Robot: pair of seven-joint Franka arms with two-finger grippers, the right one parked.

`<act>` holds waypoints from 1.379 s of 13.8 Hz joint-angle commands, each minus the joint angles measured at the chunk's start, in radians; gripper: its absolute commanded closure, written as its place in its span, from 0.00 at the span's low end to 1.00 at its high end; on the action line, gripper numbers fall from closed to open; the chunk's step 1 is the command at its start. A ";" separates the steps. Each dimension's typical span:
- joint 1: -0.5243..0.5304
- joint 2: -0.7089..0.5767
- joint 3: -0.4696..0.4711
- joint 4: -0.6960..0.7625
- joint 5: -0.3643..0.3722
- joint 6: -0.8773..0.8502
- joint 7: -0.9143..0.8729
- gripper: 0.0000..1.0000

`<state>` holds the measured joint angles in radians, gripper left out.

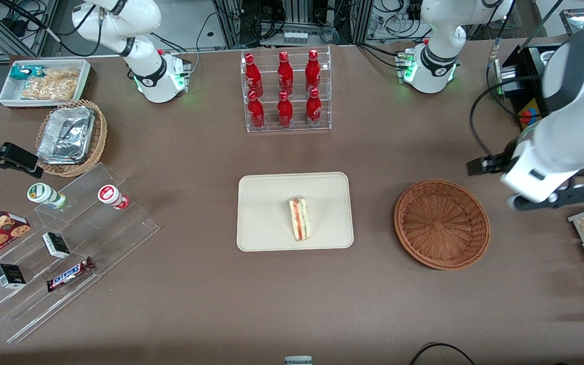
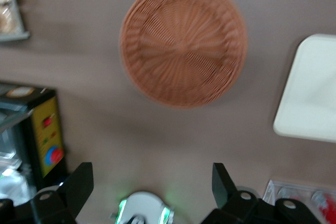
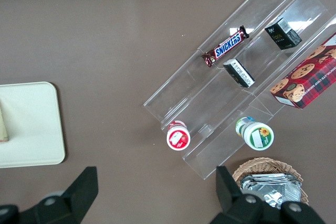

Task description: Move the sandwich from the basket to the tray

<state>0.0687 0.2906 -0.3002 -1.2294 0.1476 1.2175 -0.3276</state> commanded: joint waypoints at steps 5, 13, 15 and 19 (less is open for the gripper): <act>0.077 -0.209 -0.005 -0.201 -0.025 -0.063 0.033 0.00; 0.080 -0.137 -0.004 -0.128 -0.091 0.004 0.025 0.00; 0.079 -0.134 -0.007 -0.127 -0.053 0.004 0.035 0.00; 0.077 -0.134 -0.004 -0.133 -0.049 -0.001 0.018 0.00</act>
<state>0.1415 0.1589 -0.2987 -1.3851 0.0856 1.2293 -0.3045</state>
